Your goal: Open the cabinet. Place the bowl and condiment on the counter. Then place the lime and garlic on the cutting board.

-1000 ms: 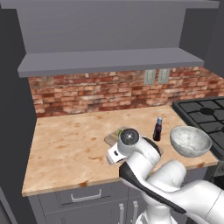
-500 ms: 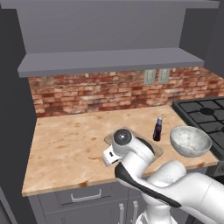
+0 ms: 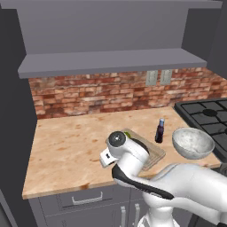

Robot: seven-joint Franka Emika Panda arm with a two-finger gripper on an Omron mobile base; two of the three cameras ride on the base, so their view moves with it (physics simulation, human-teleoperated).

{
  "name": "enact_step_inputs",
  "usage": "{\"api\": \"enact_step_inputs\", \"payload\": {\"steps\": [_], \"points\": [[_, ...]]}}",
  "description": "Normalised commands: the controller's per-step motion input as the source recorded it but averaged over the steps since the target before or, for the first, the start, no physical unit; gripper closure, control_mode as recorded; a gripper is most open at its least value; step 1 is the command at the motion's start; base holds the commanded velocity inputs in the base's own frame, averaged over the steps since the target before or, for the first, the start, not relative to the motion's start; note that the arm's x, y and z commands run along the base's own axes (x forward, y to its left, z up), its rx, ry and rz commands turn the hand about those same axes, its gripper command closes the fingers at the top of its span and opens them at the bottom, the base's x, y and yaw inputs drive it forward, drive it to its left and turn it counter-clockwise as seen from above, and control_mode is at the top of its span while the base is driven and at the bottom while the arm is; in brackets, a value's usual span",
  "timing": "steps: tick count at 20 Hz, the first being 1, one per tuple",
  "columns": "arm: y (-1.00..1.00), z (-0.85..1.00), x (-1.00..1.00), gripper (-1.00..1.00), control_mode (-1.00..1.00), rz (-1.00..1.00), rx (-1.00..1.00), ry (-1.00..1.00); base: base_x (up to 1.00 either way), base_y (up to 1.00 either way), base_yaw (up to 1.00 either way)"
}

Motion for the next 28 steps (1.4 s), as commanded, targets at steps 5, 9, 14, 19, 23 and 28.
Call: {"api": "enact_step_inputs", "payload": {"steps": [5, 9, 14, 19, 23, 28], "points": [[-0.14, -0.32, 0.22, -1.0, -1.0, 0.0, 0.01, 0.0, 0.0, 0.0, 0.0], [-0.15, -0.31, 0.09, -1.0, -1.0, 0.0, 0.0, 0.0, 0.0, 0.0, 0.0], [-0.07, -0.31, 0.0, -1.0, -1.0, -0.01, 0.0, 0.0, 0.0, 0.0, 0.0], [-0.03, -0.24, 0.0, -1.0, -1.0, -0.01, 0.0, 0.0, 0.0, 0.0, 0.0], [-0.05, -0.17, 0.03, -1.0, -1.0, -0.01, 0.0, 0.0, 0.0, 0.0, 0.0], [-0.08, -0.12, 0.1, -1.0, -1.0, -0.01, 0.0, 0.0, 0.0, 0.0, 0.0]]}}
